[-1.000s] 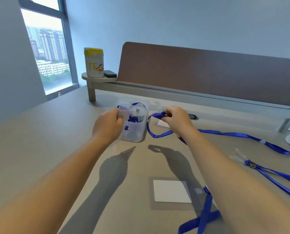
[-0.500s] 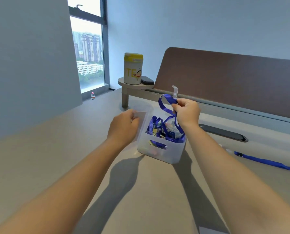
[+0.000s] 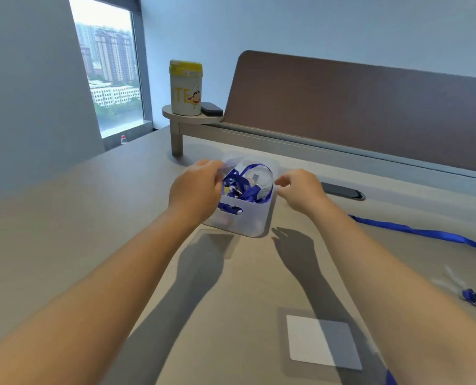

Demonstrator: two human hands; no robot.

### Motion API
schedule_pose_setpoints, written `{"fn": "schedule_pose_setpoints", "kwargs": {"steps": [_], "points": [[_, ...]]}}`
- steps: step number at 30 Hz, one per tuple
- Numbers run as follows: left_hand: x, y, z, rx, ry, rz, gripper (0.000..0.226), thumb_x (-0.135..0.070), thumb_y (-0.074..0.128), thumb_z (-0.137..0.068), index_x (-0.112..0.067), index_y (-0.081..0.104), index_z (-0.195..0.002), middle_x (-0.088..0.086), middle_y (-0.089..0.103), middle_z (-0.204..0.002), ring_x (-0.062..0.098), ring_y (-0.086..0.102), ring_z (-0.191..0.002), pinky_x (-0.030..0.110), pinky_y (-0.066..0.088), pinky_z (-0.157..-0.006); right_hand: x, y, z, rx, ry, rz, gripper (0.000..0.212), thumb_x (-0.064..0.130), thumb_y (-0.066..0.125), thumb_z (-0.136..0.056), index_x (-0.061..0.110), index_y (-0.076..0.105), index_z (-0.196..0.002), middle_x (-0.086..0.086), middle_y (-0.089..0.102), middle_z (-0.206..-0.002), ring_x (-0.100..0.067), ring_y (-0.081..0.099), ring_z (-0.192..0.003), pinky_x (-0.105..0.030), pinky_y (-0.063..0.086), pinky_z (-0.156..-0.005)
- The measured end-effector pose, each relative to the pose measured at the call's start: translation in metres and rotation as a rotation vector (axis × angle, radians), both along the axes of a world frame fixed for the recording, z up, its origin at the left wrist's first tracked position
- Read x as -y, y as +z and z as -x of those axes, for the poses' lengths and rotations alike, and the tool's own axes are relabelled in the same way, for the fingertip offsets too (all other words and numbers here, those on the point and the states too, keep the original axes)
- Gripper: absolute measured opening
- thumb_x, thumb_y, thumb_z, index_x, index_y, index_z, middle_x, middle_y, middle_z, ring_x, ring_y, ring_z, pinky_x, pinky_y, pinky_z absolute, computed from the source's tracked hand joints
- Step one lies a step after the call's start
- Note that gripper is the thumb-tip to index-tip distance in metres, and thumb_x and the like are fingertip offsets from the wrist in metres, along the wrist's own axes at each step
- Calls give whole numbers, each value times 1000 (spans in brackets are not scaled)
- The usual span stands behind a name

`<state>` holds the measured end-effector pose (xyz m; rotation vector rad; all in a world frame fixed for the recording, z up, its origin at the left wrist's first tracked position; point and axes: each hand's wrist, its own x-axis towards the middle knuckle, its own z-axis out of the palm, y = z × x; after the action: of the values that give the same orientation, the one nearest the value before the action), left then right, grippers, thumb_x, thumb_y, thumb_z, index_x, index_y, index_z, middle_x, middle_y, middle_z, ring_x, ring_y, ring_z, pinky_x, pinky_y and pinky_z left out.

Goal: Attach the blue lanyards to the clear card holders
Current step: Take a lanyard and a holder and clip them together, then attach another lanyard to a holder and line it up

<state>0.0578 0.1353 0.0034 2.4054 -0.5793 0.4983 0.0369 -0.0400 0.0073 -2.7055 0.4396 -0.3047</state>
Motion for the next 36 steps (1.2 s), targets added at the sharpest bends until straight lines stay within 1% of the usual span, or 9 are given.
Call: {"fn": "schedule_pose_setpoints", "kwargs": {"steps": [4,8,12,15,21,25,32,34,36], "points": [[30,0,36,70,-101,-126,29,-16,38,-95,-8,55,-118,15,60,-118,31,53,-104,37,47,-78,42,-3,73,-26,-109,-17,30,19,50,-91,11,62,-117,-10,63,-124,-30,55,-113,-47,43,-100],[69,-6,81,99,-244,-170,33,-15,39,-95,-10,52,-124,13,56,-129,30,49,-118,39,44,-95,86,-16,149,-50,-272,-52,30,18,51,-91,9,63,-117,-13,64,-122,-29,58,-111,-44,46,-98],[108,-17,114,71,-384,-246,35,-12,36,-96,-9,48,-128,12,52,-134,27,46,-122,37,39,-102,126,-30,212,-75,-407,-105,30,18,51,-91,7,60,-118,-12,62,-123,-27,57,-112,-43,45,-99],[134,-24,133,41,-436,-289,36,-10,34,-96,-9,44,-131,11,48,-137,25,43,-125,30,33,-105,151,-38,239,-94,-492,-120,29,22,53,-90,5,63,-111,-13,66,-110,-28,60,-102,-41,48,-93],[183,-42,144,-22,-489,-321,38,-5,35,-95,-8,42,-132,12,46,-137,24,44,-124,26,33,-102,188,-63,237,-201,-506,-44,28,18,48,-92,8,62,-114,-12,65,-110,-26,60,-102,-34,47,-87],[208,-54,131,1,-494,-356,38,-2,38,-93,-8,46,-130,12,49,-135,25,44,-124,30,36,-102,206,-84,218,-238,-485,56,22,19,52,-90,10,64,-106,-8,62,-93,-20,59,-85,-30,47,-77],[226,-64,119,47,-498,-402,41,2,40,-91,-10,46,-130,12,49,-134,27,44,-122,33,39,-97,222,-94,208,-189,-411,261,40,36,44,-92,5,67,-103,-14,64,-98,-27,58,-90,-35,45,-78],[227,-65,118,46,-497,-395,41,2,40,-92,-10,46,-130,12,49,-134,27,44,-122,33,39,-98,221,-93,207,-178,-399,305,39,35,42,-93,7,67,-105,-13,62,-92,-28,57,-90,-36,43,-76],[228,-62,119,53,-493,-372,40,0,40,-92,-10,45,-131,12,49,-135,27,44,-123,33,38,-101,219,-88,206,-108,-415,271,33,29,46,-92,2,64,-101,-9,54,-84,-24,53,-80,-34,39,-70]]}}
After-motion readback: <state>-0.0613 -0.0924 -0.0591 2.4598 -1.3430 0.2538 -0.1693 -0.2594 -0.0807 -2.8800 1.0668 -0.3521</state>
